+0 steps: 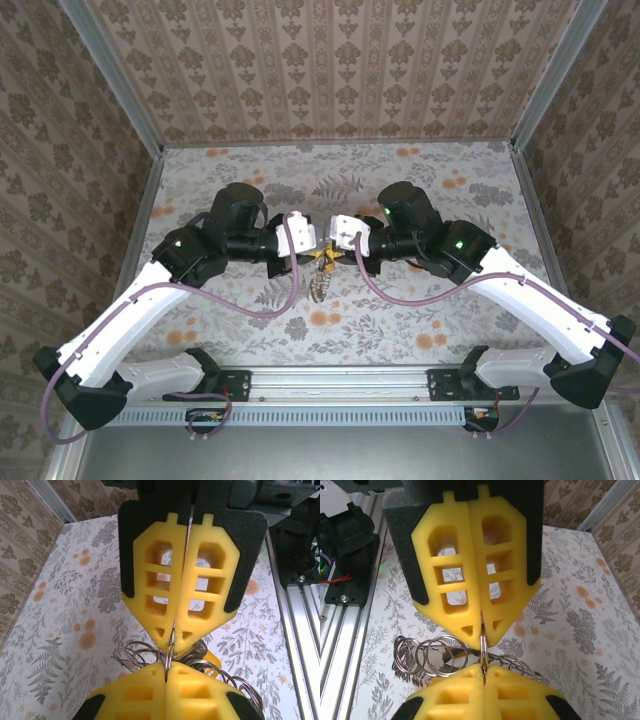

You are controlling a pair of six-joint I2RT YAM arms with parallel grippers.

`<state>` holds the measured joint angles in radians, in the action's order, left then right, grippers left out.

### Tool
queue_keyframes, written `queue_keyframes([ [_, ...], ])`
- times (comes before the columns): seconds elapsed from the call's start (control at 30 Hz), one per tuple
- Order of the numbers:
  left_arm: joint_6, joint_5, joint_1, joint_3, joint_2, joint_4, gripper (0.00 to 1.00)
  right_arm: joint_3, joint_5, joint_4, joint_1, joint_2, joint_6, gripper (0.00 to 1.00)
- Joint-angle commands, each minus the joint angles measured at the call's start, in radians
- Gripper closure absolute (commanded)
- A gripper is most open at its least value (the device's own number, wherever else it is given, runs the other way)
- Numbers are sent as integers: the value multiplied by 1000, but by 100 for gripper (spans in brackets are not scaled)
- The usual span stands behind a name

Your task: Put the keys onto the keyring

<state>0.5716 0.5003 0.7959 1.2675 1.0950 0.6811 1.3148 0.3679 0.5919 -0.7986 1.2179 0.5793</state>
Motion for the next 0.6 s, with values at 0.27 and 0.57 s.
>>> queue_keyframes([
  [0.27,-209,342,-94,-115,-92,-358,100,-25,79,-52,-8,-55,-5,80],
  [0.57,-305,390,-117,-184,-140,-488,100,-28,74,-52,-7,-49,0,95],
])
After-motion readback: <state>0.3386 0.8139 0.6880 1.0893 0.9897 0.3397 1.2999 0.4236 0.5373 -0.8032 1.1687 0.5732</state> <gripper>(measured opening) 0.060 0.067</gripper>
